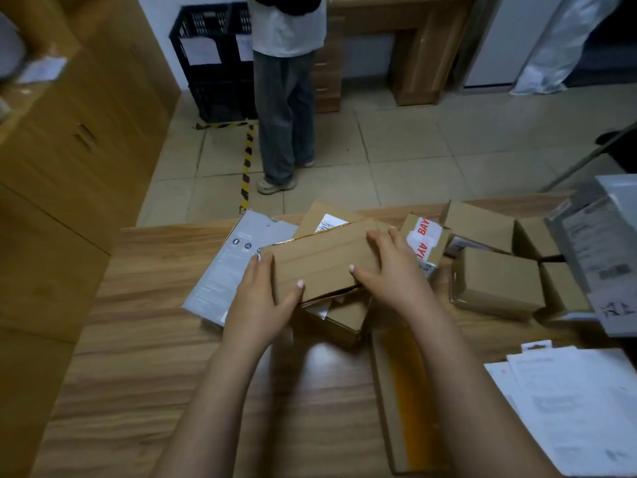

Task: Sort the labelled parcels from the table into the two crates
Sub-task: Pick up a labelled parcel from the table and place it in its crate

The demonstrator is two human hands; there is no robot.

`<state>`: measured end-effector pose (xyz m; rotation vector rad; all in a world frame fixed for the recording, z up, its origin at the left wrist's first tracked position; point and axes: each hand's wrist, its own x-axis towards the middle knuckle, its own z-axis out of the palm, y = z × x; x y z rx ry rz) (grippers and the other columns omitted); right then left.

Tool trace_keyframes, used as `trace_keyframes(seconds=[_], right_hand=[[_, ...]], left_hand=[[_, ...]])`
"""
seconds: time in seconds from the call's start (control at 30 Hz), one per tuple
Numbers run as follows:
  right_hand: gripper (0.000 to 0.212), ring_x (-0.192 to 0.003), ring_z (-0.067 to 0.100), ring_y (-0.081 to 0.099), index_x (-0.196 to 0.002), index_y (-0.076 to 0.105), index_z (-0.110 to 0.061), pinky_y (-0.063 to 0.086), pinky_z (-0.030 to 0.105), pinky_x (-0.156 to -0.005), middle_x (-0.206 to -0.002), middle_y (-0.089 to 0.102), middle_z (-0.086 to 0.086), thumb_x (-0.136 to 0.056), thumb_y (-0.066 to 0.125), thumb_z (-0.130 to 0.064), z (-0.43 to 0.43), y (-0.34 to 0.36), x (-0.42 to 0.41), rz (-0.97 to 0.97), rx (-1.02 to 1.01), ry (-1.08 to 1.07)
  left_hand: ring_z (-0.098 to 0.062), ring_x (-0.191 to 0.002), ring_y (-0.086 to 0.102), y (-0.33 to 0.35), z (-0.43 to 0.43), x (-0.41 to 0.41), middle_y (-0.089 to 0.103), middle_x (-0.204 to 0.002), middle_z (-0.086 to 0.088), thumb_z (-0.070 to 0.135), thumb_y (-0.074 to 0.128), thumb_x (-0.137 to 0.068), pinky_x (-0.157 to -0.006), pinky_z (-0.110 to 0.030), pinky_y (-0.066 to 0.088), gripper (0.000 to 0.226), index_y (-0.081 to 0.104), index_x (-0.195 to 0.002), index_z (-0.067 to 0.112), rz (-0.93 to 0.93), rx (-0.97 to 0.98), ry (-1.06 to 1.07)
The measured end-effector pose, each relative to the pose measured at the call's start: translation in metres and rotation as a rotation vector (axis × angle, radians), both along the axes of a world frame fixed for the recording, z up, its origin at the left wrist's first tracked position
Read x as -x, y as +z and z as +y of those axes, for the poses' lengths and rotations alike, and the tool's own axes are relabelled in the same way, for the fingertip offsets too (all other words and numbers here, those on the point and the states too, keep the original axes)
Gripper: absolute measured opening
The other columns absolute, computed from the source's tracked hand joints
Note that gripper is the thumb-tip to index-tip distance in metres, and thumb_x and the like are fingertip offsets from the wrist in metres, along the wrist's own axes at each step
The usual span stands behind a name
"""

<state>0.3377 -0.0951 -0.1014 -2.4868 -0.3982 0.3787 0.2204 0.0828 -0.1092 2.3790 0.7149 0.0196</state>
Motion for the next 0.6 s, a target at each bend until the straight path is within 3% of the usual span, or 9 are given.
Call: trace_keyframes(seconds=[0.1, 0.23, 0.43, 0.6], right_hand=[[0.068, -0.133, 0.03, 0.039, -0.143, 0.042, -0.016, 0.032, 0.035, -0.111, -0.143, 0.041, 0.01, -0.085, 0.071, -0.032, 0.002, -0.003, 0.002, 0.008, -0.05, -0.003], [0.068, -0.131, 0.025, 0.04, -0.143, 0.043, -0.018, 0.032, 0.032, -0.109, -0.141, 0.041, 0.007, -0.083, 0.072, -0.032, 0.001, 0.003, 0.023, -0.026, -0.087, -0.043], [0.069, -0.131, 0.023, 0.04, -0.144, 0.041, -0.022, 0.032, 0.029, -0.105, -0.14, 0.04, 0.007, -0.083, 0.073, -0.029, 0.001, 0.019, 0.09, -0.117, -0.165, -0.159], [0.07, -0.129, 0.018, 0.044, -0.144, 0.041, -0.023, 0.034, 0.026, -0.103, -0.139, 0.042, 0.005, -0.083, 0.074, -0.025, 0.005, 0.019, 0.175, -0.131, -0.206, -0.281]], left_hand=[[-0.017, -0.142, 0.027, 0.0, -0.002, 0.002, 0.028, -0.156, -0.003, 0.045, 0.061, -0.089, -0.111, -0.03, 0.028, 0.077, 0.025, -0.15, 0.015, -0.054, 0.058, -0.009], [-0.014, -0.137, 0.032, 0.007, 0.001, 0.013, 0.032, -0.153, 0.001, 0.043, 0.062, -0.089, -0.098, -0.021, 0.028, 0.075, 0.026, -0.149, 0.017, -0.145, 0.087, -0.029], [-0.016, -0.14, 0.032, 0.016, 0.022, 0.051, 0.028, -0.156, 0.003, 0.047, 0.06, -0.089, -0.111, -0.042, 0.035, 0.079, 0.021, -0.152, 0.022, -0.258, 0.148, -0.125], [-0.018, -0.139, 0.035, 0.015, 0.042, 0.1, 0.032, -0.154, 0.001, 0.045, 0.062, -0.089, -0.111, -0.044, 0.036, 0.077, 0.024, -0.151, 0.021, -0.31, 0.164, -0.247]])
